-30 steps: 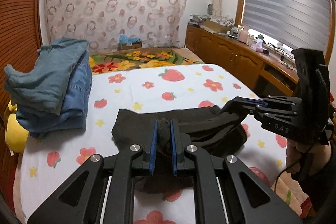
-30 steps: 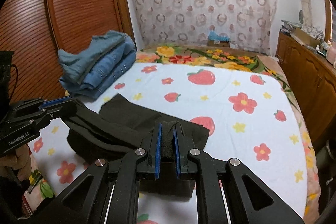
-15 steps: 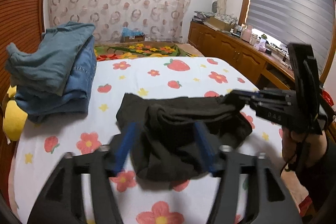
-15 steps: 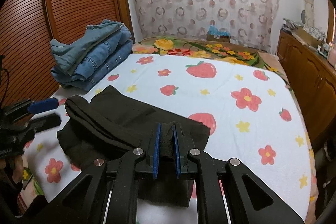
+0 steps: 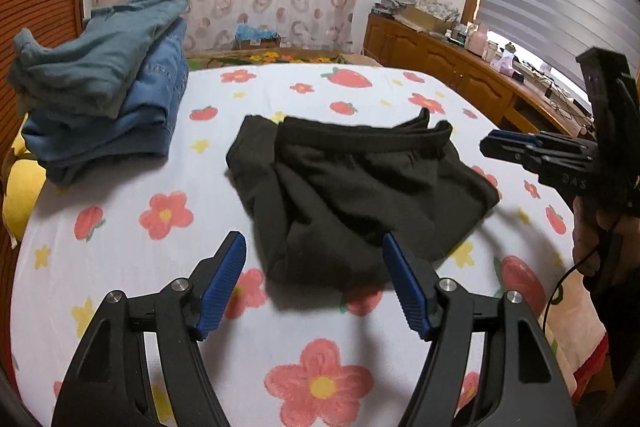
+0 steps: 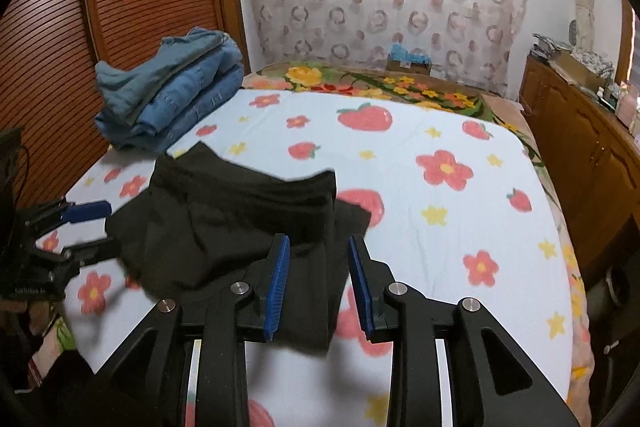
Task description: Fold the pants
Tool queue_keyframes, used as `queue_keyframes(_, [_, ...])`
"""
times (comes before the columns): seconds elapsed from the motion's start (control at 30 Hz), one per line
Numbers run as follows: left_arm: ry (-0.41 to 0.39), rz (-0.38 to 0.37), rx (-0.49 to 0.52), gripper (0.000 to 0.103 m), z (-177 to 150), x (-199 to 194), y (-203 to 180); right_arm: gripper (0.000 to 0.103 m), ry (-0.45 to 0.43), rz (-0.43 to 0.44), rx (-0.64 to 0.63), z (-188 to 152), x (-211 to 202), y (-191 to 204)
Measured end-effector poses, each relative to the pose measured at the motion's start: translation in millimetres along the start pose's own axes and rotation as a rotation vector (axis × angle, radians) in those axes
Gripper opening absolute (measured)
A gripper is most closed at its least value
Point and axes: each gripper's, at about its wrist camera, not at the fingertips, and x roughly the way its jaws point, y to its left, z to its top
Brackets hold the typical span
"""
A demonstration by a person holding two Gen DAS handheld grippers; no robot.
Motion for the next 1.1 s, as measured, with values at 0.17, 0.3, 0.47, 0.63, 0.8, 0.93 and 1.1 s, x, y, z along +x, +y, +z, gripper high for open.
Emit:
queue_keyframes(0.17, [0.021,0.008,0.004,0.072,-5.0,5.7,1.3,0.031,0.043,0.026,-0.018,-9.9,3.0,3.3])
queue_keyframes(0.3, [0.031,0.023,0.002,0.072,-5.2,9.7,3.9,0.031,0.086,0.023,-0.027,-14.0,11.6,3.5])
queue_keyframes(0.47, [0.027,0.024,0.006,0.071,-4.9,10.1,5.0,0.031,0.111,0.043,-0.004,-15.0,20.0,-1.4])
queue_keyframes(0.63, [0.005,-0.019,0.014,0.048,-2.5,9.1,4.3,0.031,0.123,0.043,0.000,-17.4,27.9,-2.6])
queue_keyframes(0.8, [0.017,-0.022,0.015,0.031,-2.1,15.6,7.1,0.031,0.109,0.043,-0.005,-20.3,26.0,-1.2])
queue_keyframes(0.93, [0.002,-0.018,0.027,0.014,-2.4,12.0,7.9,0.006,0.093,0.054,-0.018,-21.4,21.0,-0.8])
queue_keyframes(1.1, [-0.033,-0.059,-0.005,0.013,-2.7,-10.2,9.5,0.005,0.043,0.057,-0.016,-23.7,-1.5,-1.2])
